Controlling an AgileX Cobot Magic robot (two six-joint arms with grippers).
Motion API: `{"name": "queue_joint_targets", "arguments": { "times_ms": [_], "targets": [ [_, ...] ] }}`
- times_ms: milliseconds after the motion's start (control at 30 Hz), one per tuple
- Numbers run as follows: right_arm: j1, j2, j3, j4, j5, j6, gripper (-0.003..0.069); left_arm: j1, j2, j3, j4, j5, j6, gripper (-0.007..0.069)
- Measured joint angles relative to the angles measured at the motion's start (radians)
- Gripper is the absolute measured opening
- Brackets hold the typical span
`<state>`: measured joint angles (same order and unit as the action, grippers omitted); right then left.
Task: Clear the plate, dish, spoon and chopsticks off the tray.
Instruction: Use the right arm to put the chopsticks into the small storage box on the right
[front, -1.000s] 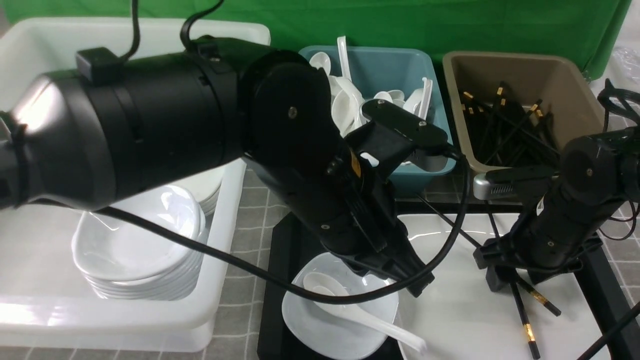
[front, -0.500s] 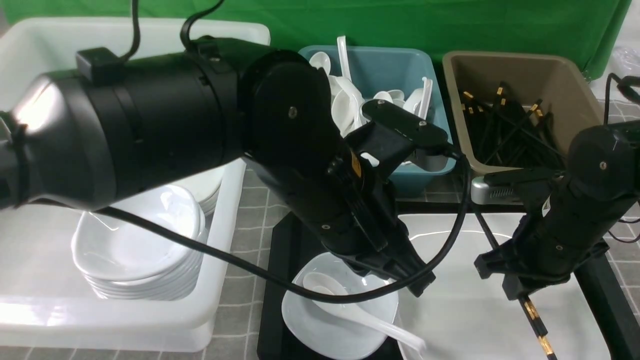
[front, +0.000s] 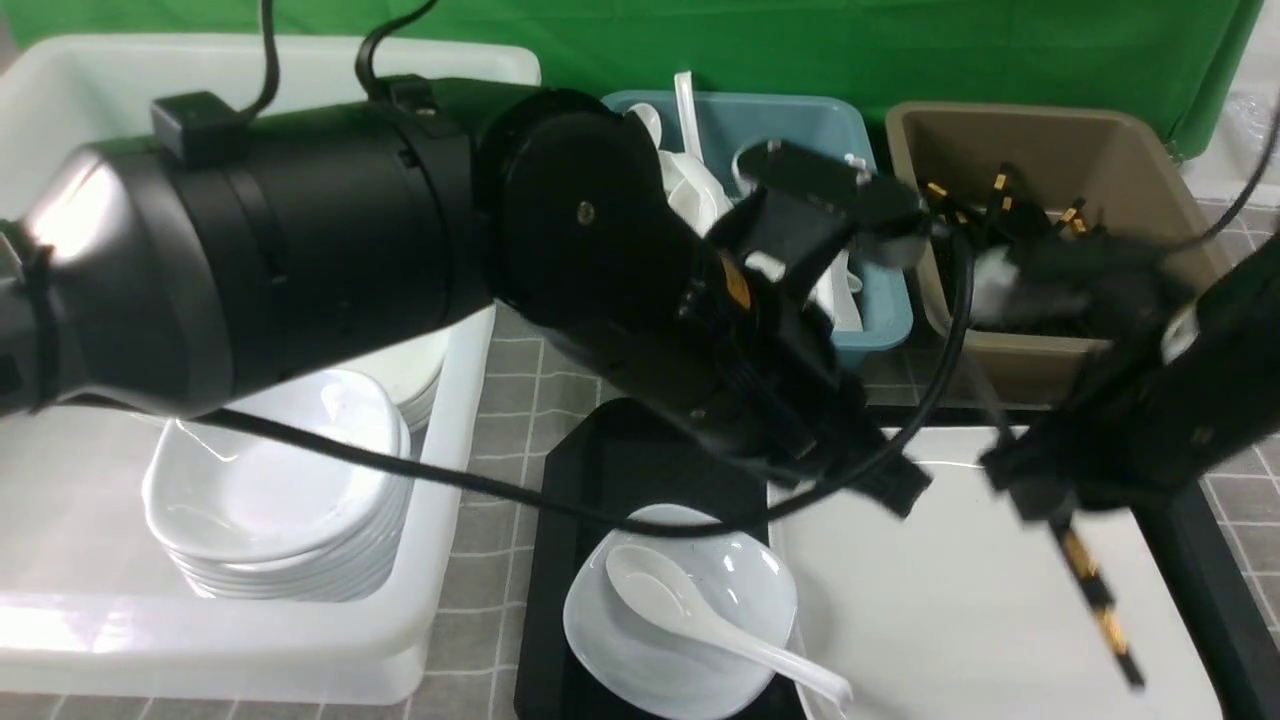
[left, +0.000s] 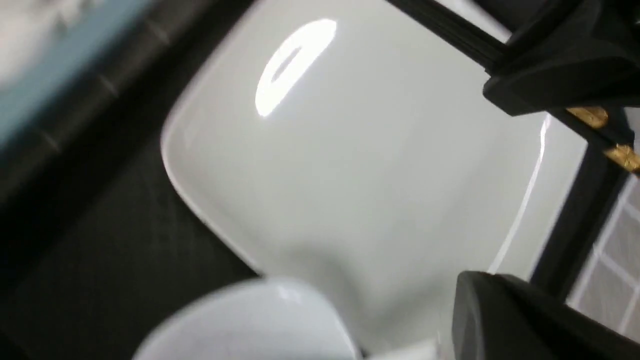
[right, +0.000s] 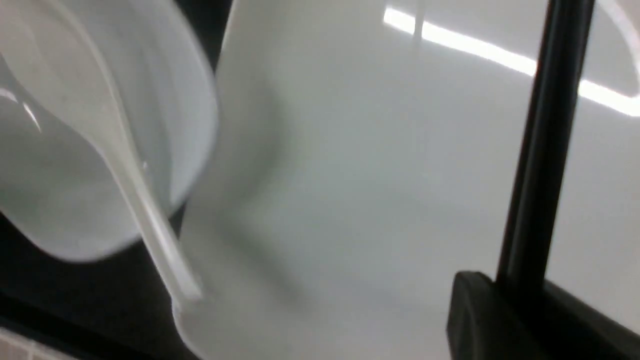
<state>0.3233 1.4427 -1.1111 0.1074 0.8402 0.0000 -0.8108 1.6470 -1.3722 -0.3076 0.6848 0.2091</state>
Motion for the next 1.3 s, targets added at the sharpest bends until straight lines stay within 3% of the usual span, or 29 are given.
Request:
{"name": "queue_joint_targets", "arguments": {
  "times_ms": [167,333,567,867,933,1067,1100,1200,1300],
  "targets": [
    [-0.147,0.062,-0.217,0.000,-0.069,-0.036,0.0076,0.000,0.000,-0.031,0.000,-0.206,0.000,0.0002],
    [-0.247,0.227,-0.431,-0.001,-0.186,-0.043,0.0076,0.000,0.000,-0.054,0.000,-0.284,0.000,0.0002],
    [-0.273,0.449,-0.592,-0.001,-0.362,-0.041,0.0076,0.000,0.000,-0.054,0.017,-0.287,0.000,0.0002],
    [-0.273,0.581,-0.612,-0.001,-0.475,-0.019,0.0096,0.000,0.000,-0.054,0.103,-0.422,0.000,0.0003],
    [-0.273,0.582,-0.612,-0.001,-0.475,-0.019,0.0136,0.000,0.000,-0.054,0.112,-0.418,0.000,0.0003],
    [-0.273,0.579,-0.614,-0.001,-0.401,-0.019,0.0389,0.000,0.000,-0.054,0.133,-0.410,0.000,0.0003],
    [-0.273,0.577,-0.614,-0.001,-0.379,-0.019,0.0412,0.000,0.000,-0.054,0.134,-0.407,0.000,0.0003],
    [-0.273,0.556,-0.614,-0.001,-0.250,-0.019,0.0438,0.001,0.000,-0.054,0.136,-0.355,0.000,0.0003],
    [-0.273,0.492,-0.614,-0.001,-0.070,-0.038,0.0321,0.007,0.000,-0.054,0.136,-0.239,-0.010,0.0003]
  ]
}}
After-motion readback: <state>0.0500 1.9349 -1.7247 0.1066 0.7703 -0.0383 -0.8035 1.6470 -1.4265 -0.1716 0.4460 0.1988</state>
